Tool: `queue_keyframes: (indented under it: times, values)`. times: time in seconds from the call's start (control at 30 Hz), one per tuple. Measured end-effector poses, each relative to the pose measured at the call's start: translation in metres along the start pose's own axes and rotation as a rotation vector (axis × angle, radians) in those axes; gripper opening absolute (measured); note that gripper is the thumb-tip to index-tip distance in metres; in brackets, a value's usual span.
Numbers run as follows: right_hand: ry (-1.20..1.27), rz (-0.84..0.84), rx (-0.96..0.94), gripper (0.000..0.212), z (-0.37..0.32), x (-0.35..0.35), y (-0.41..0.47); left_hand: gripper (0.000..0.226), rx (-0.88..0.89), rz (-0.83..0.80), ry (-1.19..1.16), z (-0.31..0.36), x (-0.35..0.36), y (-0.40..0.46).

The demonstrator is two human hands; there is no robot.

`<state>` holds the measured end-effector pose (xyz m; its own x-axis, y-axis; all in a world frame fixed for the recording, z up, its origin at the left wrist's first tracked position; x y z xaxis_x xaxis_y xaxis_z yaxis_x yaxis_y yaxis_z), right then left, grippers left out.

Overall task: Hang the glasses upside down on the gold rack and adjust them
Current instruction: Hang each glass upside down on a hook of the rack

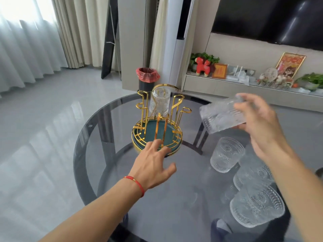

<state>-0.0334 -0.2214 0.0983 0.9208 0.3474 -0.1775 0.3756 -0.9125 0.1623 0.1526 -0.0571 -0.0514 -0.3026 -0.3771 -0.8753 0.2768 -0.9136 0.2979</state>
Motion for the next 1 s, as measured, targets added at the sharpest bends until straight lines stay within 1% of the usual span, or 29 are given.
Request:
queue_keyframes:
  times: [0.07,0.13,0.2,0.27,0.4,0.47,0.53,0.63,0.77,0.9,1.0]
  values:
    - [0.061,0.067,-0.032,0.040,-0.018,0.006,0.018,0.059,0.007,-0.033,0.100,-0.002,0.005,-0.002]
    - [0.142,0.073,-0.065,0.042,-0.036,0.022,0.039,0.062,-0.013,-0.043,0.129,-0.005,0.006,-0.002]
    - [0.184,0.007,-0.061,0.046,-0.055,0.049,0.059,0.062,-0.042,-0.042,0.129,-0.006,0.006,-0.002]
    - [0.177,-0.071,-0.042,0.044,-0.071,0.082,0.074,0.061,-0.056,-0.047,0.148,-0.004,0.006,-0.001]
    - [0.008,-0.204,-0.076,0.042,-0.092,0.152,0.095,0.066,-0.071,-0.084,0.210,-0.001,0.009,-0.001]
    - [-0.107,-0.274,-0.055,0.044,-0.092,0.181,0.102,0.071,-0.081,-0.099,0.230,-0.001,0.010,-0.001]
    - [-0.252,-0.280,-0.077,0.047,-0.088,0.201,0.106,0.074,-0.083,-0.109,0.242,-0.001,0.010,0.000]
    - [-0.440,-0.268,-0.170,0.046,-0.080,0.219,0.109,0.074,-0.088,-0.108,0.242,-0.002,0.011,0.000]
    - [-0.594,-0.298,-0.227,0.047,-0.067,0.230,0.115,0.074,-0.087,-0.108,0.237,0.000,0.010,0.001]
    - [-0.697,-0.416,-0.288,0.043,-0.059,0.238,0.119,0.075,-0.098,-0.115,0.234,0.002,0.009,0.002]
    - [-0.835,-0.516,-0.330,0.057,-0.053,0.244,0.119,0.074,-0.108,-0.122,0.240,0.003,0.008,0.004]
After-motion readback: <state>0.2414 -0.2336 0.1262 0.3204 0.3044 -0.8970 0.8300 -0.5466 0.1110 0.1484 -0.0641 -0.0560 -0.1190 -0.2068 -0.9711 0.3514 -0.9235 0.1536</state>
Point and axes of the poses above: each hand's wrist, its own y-axis towards the middle knuckle, its own x-axis out of the palm, z = x × y, the point moved 3 cm from there along y, towards the middle knuckle, and after that the axes turned 6 degrees about x, right-handed, at the moved point
